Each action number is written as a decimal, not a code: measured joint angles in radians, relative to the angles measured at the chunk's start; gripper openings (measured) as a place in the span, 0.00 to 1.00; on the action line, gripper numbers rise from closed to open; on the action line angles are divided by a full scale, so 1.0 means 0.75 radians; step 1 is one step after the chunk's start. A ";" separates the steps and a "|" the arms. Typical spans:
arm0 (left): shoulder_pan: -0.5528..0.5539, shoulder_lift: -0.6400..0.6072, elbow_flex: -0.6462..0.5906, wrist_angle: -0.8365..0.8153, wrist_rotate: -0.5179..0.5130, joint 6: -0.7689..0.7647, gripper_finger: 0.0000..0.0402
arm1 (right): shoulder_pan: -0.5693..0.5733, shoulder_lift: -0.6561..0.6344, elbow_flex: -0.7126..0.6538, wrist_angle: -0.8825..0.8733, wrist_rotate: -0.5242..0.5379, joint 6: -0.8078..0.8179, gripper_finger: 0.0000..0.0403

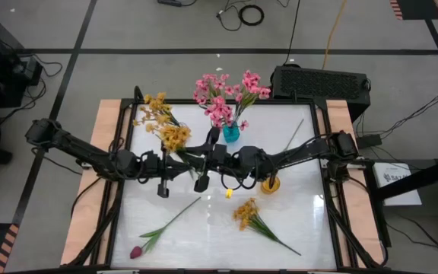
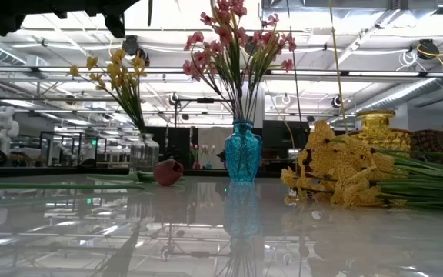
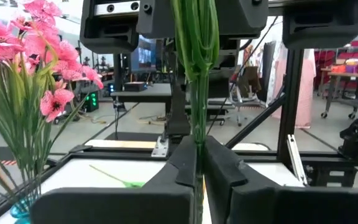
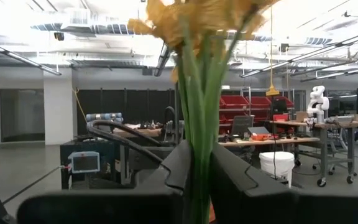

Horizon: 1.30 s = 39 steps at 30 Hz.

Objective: Sort flowers into vase by color
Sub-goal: Put the top yellow flowers into the transparent vase

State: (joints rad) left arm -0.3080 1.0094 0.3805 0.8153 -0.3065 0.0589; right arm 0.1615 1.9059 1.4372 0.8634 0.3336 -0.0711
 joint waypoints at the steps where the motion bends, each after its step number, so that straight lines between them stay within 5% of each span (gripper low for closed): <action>1: 0.000 -0.023 0.000 -0.035 -0.009 0.000 0.03 | 0.000 0.000 0.000 -0.008 0.001 0.001 0.11; 13: 0.000 -0.408 0.000 -0.604 -0.059 -0.001 0.04 | -0.017 -0.081 -0.001 -0.337 -0.036 0.120 0.44; 22: 0.000 -0.452 0.001 -0.752 -0.057 -0.023 0.04 | -0.031 -0.083 -0.001 -0.357 -0.074 0.135 0.64; 32: 0.000 -0.442 0.001 -0.778 -0.057 -0.001 0.04 | -0.066 -0.083 -0.001 -0.360 -0.108 0.140 0.62; 39: 0.000 -0.407 0.001 -0.778 -0.095 0.000 0.04 | -0.069 -0.083 -0.001 -0.351 -0.140 0.132 0.44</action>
State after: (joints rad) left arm -0.3079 0.7043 0.3809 0.2321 -0.3774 0.0588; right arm 0.1101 1.8435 1.4368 0.6003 0.2287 0.0280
